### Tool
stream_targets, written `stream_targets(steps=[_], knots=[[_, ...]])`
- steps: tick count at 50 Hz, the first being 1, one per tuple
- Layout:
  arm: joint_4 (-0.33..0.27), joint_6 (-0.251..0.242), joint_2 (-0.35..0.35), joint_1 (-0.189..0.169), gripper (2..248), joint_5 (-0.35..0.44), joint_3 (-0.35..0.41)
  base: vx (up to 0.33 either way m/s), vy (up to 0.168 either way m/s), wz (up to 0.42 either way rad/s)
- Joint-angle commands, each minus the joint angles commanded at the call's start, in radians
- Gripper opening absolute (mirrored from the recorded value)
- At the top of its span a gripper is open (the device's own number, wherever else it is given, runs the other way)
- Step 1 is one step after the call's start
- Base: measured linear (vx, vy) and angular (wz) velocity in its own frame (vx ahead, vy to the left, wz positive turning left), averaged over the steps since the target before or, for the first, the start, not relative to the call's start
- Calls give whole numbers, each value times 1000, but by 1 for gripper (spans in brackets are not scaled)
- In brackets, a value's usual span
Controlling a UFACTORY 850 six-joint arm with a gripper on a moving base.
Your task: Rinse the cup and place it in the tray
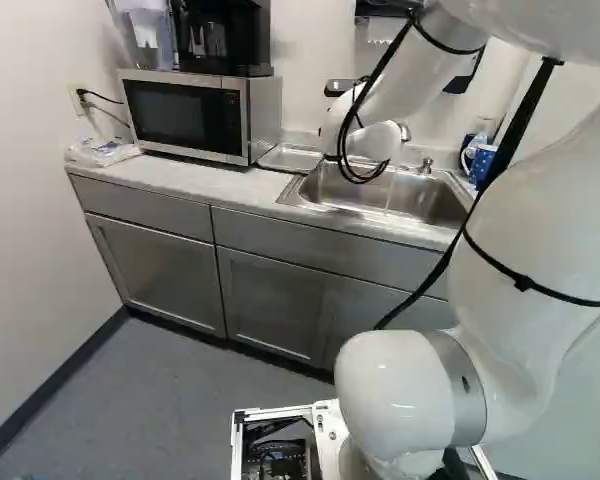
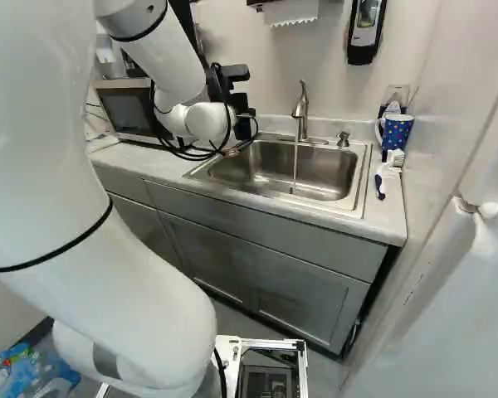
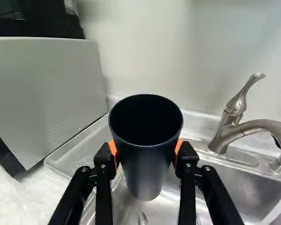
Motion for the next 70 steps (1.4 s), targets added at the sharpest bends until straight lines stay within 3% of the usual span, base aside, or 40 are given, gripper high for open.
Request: stream_targets(steps=[37, 70], knots=[[0, 0, -25, -107, 126, 0, -25, 0, 0, 0], [4, 0, -26, -109, 126, -23, -26, 0, 0, 0]])
